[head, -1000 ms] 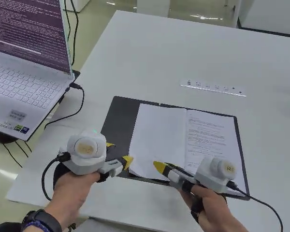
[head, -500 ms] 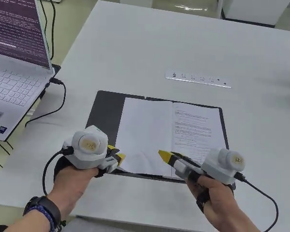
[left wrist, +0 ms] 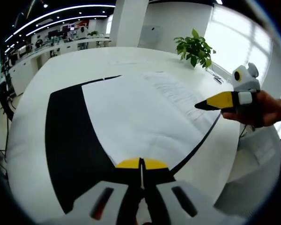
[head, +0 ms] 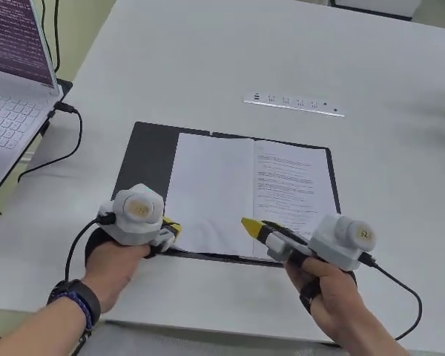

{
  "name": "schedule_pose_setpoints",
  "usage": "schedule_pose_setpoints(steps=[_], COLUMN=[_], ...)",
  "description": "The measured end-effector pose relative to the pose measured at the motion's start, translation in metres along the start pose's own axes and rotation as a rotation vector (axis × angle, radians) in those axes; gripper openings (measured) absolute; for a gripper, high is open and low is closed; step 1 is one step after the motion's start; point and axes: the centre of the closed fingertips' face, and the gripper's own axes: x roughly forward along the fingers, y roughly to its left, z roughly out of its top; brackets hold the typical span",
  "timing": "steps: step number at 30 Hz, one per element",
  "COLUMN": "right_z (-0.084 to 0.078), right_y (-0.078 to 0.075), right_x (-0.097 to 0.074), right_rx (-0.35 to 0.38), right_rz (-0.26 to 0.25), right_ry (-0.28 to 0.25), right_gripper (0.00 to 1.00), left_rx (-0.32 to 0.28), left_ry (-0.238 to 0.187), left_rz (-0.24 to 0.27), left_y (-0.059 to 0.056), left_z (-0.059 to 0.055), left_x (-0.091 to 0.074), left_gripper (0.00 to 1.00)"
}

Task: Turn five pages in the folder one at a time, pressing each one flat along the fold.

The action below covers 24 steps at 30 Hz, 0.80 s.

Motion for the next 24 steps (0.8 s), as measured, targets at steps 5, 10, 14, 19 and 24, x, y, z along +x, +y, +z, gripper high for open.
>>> schedule_pose_setpoints(steps=[5, 10, 14, 19, 24], right_z=[0.003, 0.005, 0.010, 0.019, 0.025], right_y=[-0.004, -0.007, -0.012, -0.024, -0.036], right_x=[0.003, 0.011, 0.019, 0.035, 0.051], right_rx=[-0.019, -0.050, -0.104, -0.147, -0.177], right_rz=[0.000, 0.007, 0.006, 0.006, 0.005], right_ry=[0.004, 0.016, 0.020, 0.021, 0.036], right_gripper=[0.37, 0.33, 0.28, 0.19, 0.14], left_rx=[0.036, 0.065, 0.078, 0.086, 0.075], left_ry=[0.036, 0.065, 0.068, 0.092, 0.099], left_rz=[0.025, 0.020, 0.021, 0.014, 0.000], left_y=[0.006, 0.002, 0.004, 0.004, 0.004], left_z=[-0.014, -0.014, -0.015, -0.014, -0.015], left_x=[0.005, 0.005, 0.005, 0.006, 0.006], left_gripper=[0.00, 0.00, 0.00, 0.00, 0.00])
